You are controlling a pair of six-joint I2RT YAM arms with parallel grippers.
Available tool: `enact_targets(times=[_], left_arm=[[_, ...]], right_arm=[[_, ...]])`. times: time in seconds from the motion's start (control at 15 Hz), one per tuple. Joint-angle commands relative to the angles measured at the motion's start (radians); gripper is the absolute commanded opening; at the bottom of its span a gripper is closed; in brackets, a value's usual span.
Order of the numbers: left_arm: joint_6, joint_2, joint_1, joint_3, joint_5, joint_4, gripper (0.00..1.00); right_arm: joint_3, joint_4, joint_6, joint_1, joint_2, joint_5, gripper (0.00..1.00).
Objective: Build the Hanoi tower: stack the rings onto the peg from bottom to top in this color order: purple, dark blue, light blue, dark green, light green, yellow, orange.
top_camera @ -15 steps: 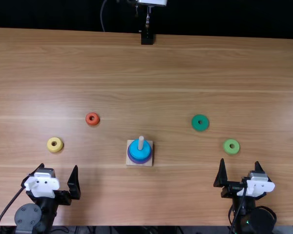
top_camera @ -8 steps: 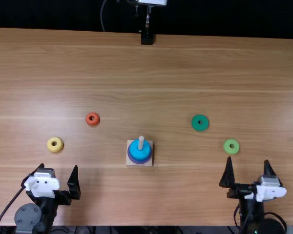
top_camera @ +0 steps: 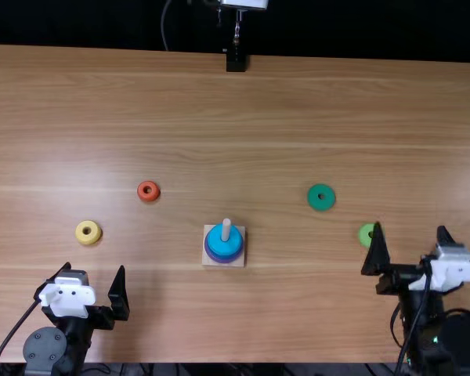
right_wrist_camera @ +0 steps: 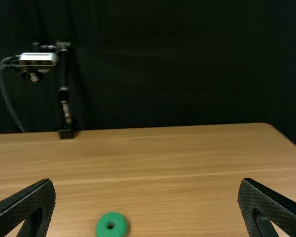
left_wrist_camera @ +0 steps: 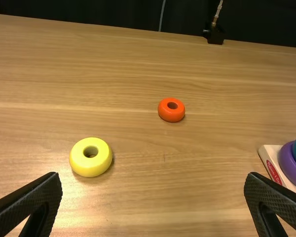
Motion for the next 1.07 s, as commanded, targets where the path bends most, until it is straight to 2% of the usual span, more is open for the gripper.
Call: enact_targets(times=[0.0, 0.2, 0.33, 0.4, 0.73, 1.0], left_arm=[[0.006, -0.012, 0.011, -0.053, 0.009, -0.010, 1.00], [0.006, -0.012, 0.011, -0.053, 0.009, -0.010, 1.00], [0.006, -0.012, 0.011, -0.053, 0.009, -0.010, 1.00], [0.006, -0.012, 0.011, -0.053, 0.009, -0.010, 1.00], [0.006, -0.012, 0.011, -0.053, 0.009, -0.010, 1.00], [0.006, -0.012, 0.011, -0.053, 0.009, -0.010, 1.00]], right_arm=[[0.097, -0.007, 0.002, 0.046, 0.093, -0.064, 1.00], [0.212, -0.014, -0.018, 0.123, 0.346, -0.064, 1.00], [0.310, -0.092, -0.097, 0.135, 0.510, -0.064, 1.00], [0.359, -0.112, -0.108, 0.135, 0.591, -0.064, 1.00], [0.560, -0.388, -0.095, 0.134, 0.897, -0.066, 1.00], [0.653, -0.403, -0.088, 0.131, 1.061, -0.073, 1.00]])
